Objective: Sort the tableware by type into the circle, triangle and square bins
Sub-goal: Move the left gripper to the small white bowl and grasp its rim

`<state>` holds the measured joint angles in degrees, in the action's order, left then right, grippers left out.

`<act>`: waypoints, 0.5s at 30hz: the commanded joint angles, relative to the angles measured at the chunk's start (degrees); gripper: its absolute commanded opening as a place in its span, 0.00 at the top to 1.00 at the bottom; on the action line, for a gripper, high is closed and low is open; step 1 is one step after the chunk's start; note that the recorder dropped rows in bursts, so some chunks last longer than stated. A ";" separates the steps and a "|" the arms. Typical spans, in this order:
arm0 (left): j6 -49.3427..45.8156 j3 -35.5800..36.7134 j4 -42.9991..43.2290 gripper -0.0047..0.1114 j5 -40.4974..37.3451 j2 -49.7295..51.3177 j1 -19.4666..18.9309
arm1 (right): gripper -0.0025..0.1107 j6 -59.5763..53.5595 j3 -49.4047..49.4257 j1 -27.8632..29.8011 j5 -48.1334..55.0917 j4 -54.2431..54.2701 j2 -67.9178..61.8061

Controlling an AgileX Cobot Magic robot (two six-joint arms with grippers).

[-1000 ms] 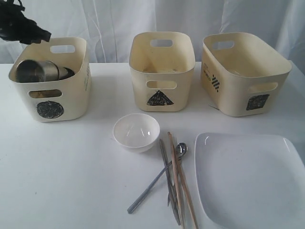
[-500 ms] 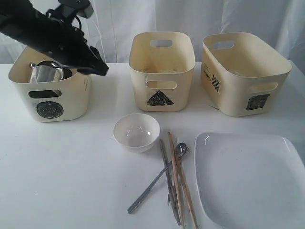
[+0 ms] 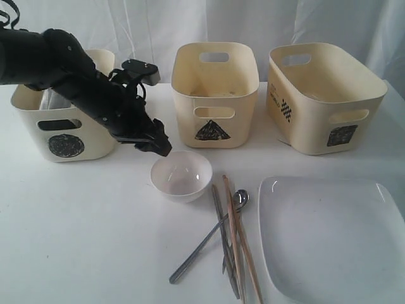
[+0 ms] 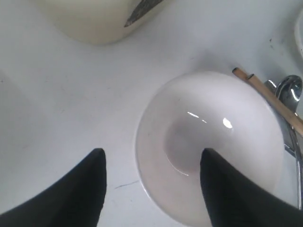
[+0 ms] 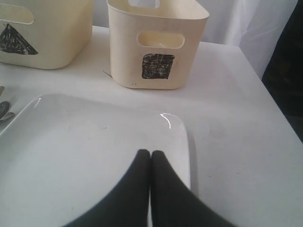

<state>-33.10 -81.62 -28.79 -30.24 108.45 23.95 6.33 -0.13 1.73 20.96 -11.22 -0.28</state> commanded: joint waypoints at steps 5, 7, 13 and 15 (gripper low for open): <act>0.30 0.39 -1.97 0.43 -1.72 2.29 0.15 | 0.98 1.54 0.13 -0.03 -0.47 -0.22 0.28; 0.30 0.39 -2.21 0.43 -1.72 3.02 0.15 | 0.98 1.54 0.13 -0.03 -0.47 -0.22 0.28; 0.08 0.39 -2.96 0.43 -1.72 5.85 0.15 | 0.98 1.54 0.13 -0.03 -0.47 -0.22 0.28; 0.08 0.39 -2.96 0.43 -1.27 6.76 0.15 | 0.98 1.54 0.13 -0.03 -0.47 -0.22 0.28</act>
<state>-33.10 -81.62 -30.55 -30.86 114.33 23.95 7.51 -0.13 1.73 20.96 -11.22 -0.28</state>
